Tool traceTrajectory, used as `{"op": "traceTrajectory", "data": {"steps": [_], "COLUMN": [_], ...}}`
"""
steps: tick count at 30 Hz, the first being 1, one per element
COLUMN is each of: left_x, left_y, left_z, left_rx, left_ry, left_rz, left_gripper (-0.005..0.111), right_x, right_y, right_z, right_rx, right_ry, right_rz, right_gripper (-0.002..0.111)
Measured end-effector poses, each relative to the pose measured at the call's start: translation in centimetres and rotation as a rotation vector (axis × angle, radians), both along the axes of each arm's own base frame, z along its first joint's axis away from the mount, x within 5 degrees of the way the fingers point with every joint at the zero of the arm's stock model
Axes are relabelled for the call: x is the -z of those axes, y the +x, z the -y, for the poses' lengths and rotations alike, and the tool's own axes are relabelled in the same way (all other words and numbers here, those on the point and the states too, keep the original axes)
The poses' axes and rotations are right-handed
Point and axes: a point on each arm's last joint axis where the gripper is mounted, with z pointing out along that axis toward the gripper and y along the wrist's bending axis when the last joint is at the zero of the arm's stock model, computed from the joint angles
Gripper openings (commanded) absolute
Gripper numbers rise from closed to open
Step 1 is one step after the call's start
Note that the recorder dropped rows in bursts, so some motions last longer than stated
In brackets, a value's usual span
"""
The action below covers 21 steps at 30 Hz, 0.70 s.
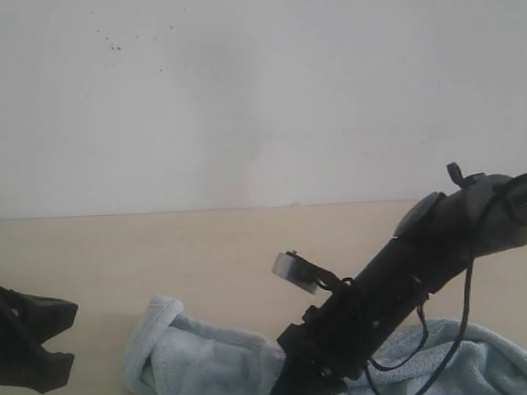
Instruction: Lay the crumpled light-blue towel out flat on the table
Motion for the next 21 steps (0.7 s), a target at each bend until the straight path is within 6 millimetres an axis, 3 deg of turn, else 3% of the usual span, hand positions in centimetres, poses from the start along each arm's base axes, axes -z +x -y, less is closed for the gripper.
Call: {"op": "traceTrajectory", "data": {"steps": [3, 7, 11, 15, 18, 21], "left_x": [-0.7, -1.9, -3.2, -3.8, -3.2, -2.5], "left_y": [-0.2, -0.8, -1.4, -1.7, -1.9, -2.2], "left_z": [-0.2, -0.5, -1.4, -3.1, -3.6, -3.7], "left_rx": [-0.008, -0.011, -0.026, -0.098, -0.121, -0.103], "left_ry": [-0.014, -0.035, -0.031, -0.023, -0.017, 0.009], "left_rz": [0.043, 0.106, 0.183, 0.200, 0.159, 0.106], "left_gripper": [0.004, 0.004, 0.004, 0.004, 0.004, 0.004], "right_x": [-1.6, -3.5, -3.2, -2.7, -2.4, -2.4], "right_y": [-1.5, -5.2, -9.7, -13.3, -14.8, -15.4], "right_z": [-2.4, -6.8, -11.1, -13.8, -14.5, -14.6], "right_rx": [-0.060, -0.184, -0.327, -0.427, -0.494, -0.516], "right_ry": [0.045, 0.100, 0.091, 0.064, 0.047, 0.032], "right_rz": [0.011, 0.025, 0.092, 0.179, 0.208, 0.209], "right_gripper": [0.000, 0.000, 0.001, 0.022, 0.047, 0.057]}}
